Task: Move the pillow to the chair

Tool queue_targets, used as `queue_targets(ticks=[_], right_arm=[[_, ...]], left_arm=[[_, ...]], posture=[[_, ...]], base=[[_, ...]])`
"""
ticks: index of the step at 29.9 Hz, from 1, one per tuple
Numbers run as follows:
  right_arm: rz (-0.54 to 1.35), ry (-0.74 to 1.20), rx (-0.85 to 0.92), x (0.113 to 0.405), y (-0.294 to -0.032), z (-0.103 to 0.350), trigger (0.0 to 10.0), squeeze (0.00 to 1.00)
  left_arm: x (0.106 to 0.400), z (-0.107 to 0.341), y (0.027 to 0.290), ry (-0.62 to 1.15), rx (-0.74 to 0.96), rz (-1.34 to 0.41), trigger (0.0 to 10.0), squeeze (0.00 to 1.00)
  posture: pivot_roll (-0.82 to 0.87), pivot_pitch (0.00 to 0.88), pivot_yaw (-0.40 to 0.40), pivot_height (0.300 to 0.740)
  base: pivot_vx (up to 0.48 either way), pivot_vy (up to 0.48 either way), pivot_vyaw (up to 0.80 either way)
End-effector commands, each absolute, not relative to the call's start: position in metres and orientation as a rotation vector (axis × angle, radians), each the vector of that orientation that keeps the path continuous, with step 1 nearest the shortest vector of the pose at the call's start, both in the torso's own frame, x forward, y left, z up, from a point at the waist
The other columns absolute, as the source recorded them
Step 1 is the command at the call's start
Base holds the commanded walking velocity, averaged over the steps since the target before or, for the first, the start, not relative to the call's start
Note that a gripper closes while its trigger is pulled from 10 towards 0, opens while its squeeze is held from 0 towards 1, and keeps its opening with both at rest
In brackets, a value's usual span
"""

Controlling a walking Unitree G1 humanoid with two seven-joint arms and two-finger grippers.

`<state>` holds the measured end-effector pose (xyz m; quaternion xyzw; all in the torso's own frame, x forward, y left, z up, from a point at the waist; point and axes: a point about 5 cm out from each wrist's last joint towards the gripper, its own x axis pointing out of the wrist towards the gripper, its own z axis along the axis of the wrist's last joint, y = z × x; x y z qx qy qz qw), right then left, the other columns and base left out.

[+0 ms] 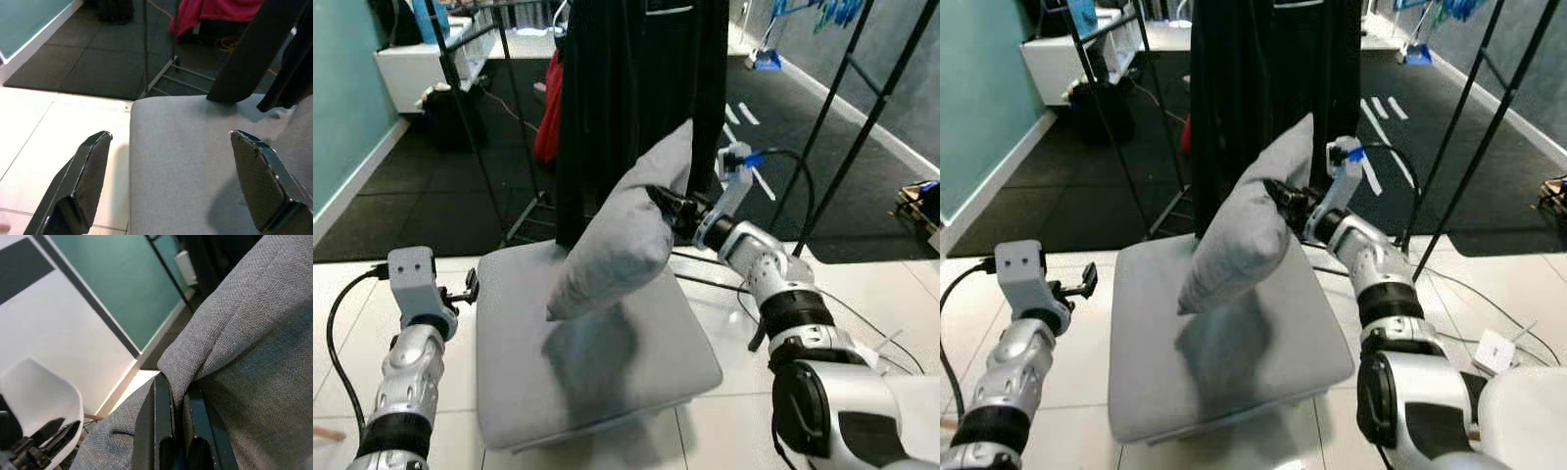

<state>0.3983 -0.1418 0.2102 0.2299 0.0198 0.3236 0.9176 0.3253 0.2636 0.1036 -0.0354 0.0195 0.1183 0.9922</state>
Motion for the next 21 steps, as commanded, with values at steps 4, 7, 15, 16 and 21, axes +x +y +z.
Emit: queue_targets(ticks=[4, 7, 15, 16, 21], right_arm=[[0.641, -0.059, 0.489, 0.399, -0.154, 0.225, 10.0, 0.0], [0.623, -0.031, 0.478, 0.399, -0.155, 0.217, 10.0, 0.0], [0.567, 0.011, 0.463, 0.4, -0.158, 0.208, 10.0, 0.0], [0.554, 0.022, 0.456, 0.4, -0.159, 0.205, 10.0, 0.0], [0.483, 0.057, 0.431, 0.401, -0.164, 0.198, 10.0, 0.0]], left_arm=[[0.321, 0.096, 0.266, 0.061, -0.062, 0.244, 10.0, 0.0], [0.318, 0.094, 0.267, 0.066, -0.06, 0.246, 10.0, 0.0], [0.315, 0.085, 0.267, 0.091, -0.061, 0.254, 10.0, 0.0], [0.315, 0.085, 0.267, 0.093, -0.061, 0.256, 10.0, 0.0], [0.314, 0.083, 0.267, 0.097, -0.057, 0.261, 10.0, 0.0]], posture=[[-0.21, 0.072, 0.001, 0.711], [-0.21, 0.066, 0.006, 0.726], [-0.22, 0.058, 0.001, 0.74], [-0.22, 0.056, -0.001, 0.74], [-0.22, 0.057, 0.003, 0.74]], base=[[0.0, 0.0, 0.0], [0.0, 0.0, 0.0], [0.0, 0.0, 0.0], [0.0, 0.0, 0.0], [0.0, 0.0, -0.41]])
